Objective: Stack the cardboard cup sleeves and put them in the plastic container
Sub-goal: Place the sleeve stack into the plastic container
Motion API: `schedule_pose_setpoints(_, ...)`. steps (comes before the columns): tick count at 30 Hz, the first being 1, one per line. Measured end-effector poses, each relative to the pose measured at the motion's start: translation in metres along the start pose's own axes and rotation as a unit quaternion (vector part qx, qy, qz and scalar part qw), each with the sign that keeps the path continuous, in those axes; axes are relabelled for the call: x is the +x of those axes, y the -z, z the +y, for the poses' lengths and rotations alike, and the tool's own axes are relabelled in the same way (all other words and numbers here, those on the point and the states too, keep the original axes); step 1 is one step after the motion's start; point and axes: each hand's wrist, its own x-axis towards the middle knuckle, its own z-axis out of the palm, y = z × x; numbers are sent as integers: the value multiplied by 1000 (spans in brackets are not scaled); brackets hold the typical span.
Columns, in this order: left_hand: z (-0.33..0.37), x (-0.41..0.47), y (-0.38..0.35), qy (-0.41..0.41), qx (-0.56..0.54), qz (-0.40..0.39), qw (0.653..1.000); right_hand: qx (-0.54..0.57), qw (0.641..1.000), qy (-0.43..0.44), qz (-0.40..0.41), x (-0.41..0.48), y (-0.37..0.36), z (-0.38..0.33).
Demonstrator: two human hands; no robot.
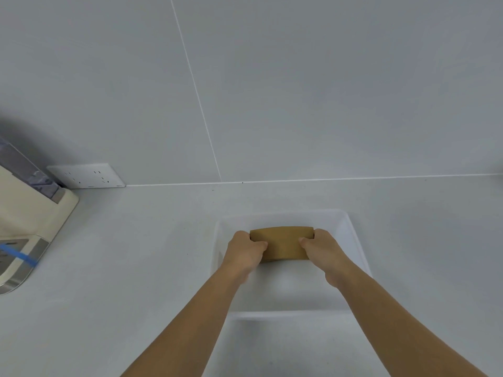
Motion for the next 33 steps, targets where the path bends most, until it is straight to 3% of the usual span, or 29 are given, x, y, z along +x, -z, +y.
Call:
schedule_pose_setpoints(25,7,-4,7,34,-35,-22,999,35,999,6,-2,-1,0,1)
schedule_pose_setpoints(33,23,-21,36,-18,-27,-60,998,16,999,48,-6,-24,37,-25)
